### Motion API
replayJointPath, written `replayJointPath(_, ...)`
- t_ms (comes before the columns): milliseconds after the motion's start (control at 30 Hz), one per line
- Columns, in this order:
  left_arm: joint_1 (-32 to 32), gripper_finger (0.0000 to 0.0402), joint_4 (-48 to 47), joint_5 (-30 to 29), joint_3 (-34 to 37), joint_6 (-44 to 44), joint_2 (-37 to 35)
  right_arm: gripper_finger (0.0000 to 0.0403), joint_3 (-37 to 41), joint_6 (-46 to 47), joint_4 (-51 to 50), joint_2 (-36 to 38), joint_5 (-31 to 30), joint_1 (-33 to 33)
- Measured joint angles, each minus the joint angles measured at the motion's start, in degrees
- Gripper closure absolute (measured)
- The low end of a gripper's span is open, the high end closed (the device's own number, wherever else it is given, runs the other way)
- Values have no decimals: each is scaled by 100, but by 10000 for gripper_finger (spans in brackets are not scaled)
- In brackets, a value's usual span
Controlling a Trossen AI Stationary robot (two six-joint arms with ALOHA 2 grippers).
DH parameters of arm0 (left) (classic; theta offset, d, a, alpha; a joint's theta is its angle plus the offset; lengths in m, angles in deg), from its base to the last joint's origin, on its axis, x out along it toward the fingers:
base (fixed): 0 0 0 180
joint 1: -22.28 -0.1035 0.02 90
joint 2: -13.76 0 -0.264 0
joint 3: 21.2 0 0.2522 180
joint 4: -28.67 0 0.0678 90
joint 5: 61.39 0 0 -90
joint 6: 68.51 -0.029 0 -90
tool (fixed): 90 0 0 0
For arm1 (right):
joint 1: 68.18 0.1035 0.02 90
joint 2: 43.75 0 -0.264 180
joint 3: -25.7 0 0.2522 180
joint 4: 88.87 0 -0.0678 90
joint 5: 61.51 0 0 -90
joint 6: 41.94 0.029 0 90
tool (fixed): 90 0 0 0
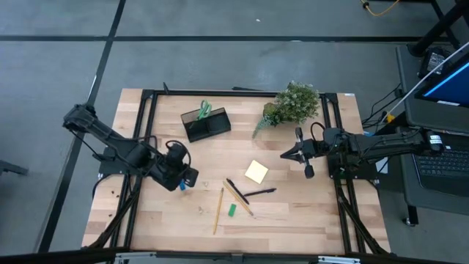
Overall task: Pick and place office supplies into organizer
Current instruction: Put the dark blue eraser into the desk organizer
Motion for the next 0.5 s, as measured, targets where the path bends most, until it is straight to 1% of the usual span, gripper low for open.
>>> replayJointPath(100,-17,400,-106,625,0,715,158,386,0,-121,-1,0,0,0)
replayJointPath(267,-17,400,-644,1339,-2,1680,533,386,0,-119,-3,-4,-2,0)
replayJointPath(500,-15,400,-853,1952,-2,2640,1040,386,-4,-101,-79,-4,-2,0)
